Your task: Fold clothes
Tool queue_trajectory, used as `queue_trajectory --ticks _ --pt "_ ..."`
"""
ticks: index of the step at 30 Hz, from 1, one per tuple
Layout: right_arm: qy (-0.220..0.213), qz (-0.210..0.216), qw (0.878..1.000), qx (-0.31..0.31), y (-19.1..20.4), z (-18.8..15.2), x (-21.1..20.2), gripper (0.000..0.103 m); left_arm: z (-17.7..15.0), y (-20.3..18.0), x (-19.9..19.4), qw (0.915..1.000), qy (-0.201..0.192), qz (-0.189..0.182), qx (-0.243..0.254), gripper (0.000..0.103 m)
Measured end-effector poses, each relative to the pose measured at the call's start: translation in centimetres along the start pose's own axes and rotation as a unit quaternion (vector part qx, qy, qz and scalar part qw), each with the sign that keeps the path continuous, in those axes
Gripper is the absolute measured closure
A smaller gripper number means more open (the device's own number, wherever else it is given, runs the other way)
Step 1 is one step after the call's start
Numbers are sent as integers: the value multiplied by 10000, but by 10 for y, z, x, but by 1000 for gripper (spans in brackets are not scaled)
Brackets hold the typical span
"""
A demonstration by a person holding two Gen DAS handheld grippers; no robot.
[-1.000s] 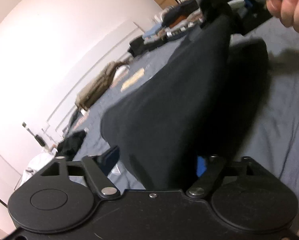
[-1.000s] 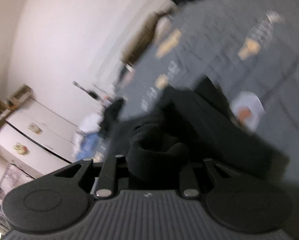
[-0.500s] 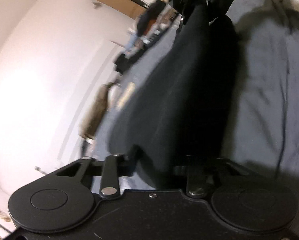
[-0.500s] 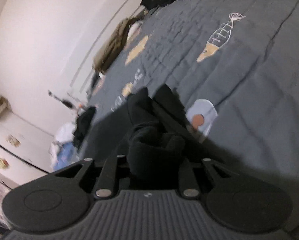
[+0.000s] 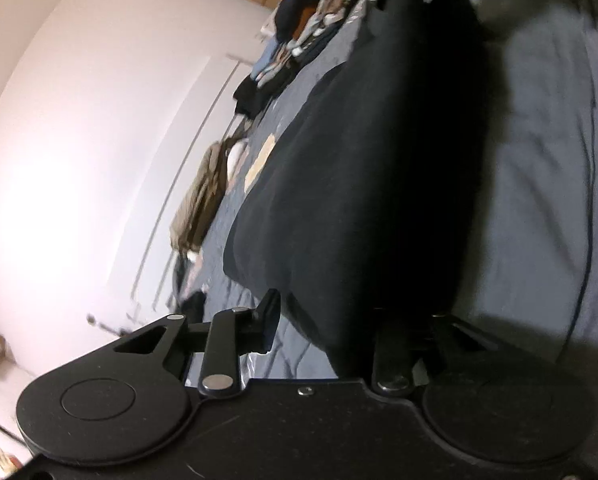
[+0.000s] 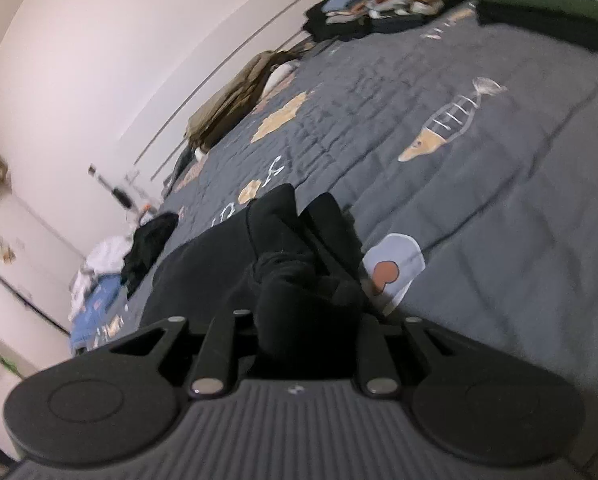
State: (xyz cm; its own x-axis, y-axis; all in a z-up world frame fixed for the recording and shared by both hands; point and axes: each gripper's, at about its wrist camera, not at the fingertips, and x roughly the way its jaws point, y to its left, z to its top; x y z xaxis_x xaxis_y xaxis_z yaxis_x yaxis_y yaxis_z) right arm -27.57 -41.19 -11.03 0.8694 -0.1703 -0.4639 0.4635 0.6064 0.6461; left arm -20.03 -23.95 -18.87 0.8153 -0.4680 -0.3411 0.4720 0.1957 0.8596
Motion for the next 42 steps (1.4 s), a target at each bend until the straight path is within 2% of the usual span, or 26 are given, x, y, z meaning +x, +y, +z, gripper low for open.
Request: queue_trajectory --ticks 5,6,8,9,10,15,20,23,26,27,28,32,37,42 --pt "35 -79 9997 -238 -1 -2 6 81 -2 -2 12 9998 -4 117 -163 65" --pt "45 -72 9997 -223 -1 -3 4 81 -2 -2 14 9997 -5 152 -177 61" --pt "51 -42 9999 -123 -4 -9 0 81 -3 -3 15 9997 -15 172 -178 61" --pt "52 -36 9999 -100 -4 -11 -1 81 -3 -4 15 9997 -21 178 -157 62" --pt "54 -37 9999 -102 -3 -12 -2 81 -3 -5 16 9998 -32 163 -74 71" --pt "65 -26 9999 -108 2 -17 -7 81 -11 2 5 9996 -12 36 268 84" --pt "116 138 9998 -108 15 -25 -15 81 -22 22 0 9996 82 -209 171 87" --pt "202 204 9995 -145 21 -29 -18 81 -26 26 -4 9997 113 -171 141 87" --pt "183 127 9995 -215 21 -28 -17 81 -16 22 2 9999 164 43 -30 74" --pt "177 106 9997 -158 18 -26 -16 81 -11 17 6 9997 151 192 -58 63" --pt "179 101 9998 -46 14 -25 -15 81 -6 14 11 9996 152 255 -39 60" --pt "181 120 9998 34 11 -23 -14 81 6 5 35 9988 186 397 219 59" --pt "209 165 9996 65 10 -23 -14 81 -6 -3 32 9969 -61 480 616 80" --pt "284 257 9992 126 15 -27 -18 81 -13 15 15 9974 -75 262 672 83"
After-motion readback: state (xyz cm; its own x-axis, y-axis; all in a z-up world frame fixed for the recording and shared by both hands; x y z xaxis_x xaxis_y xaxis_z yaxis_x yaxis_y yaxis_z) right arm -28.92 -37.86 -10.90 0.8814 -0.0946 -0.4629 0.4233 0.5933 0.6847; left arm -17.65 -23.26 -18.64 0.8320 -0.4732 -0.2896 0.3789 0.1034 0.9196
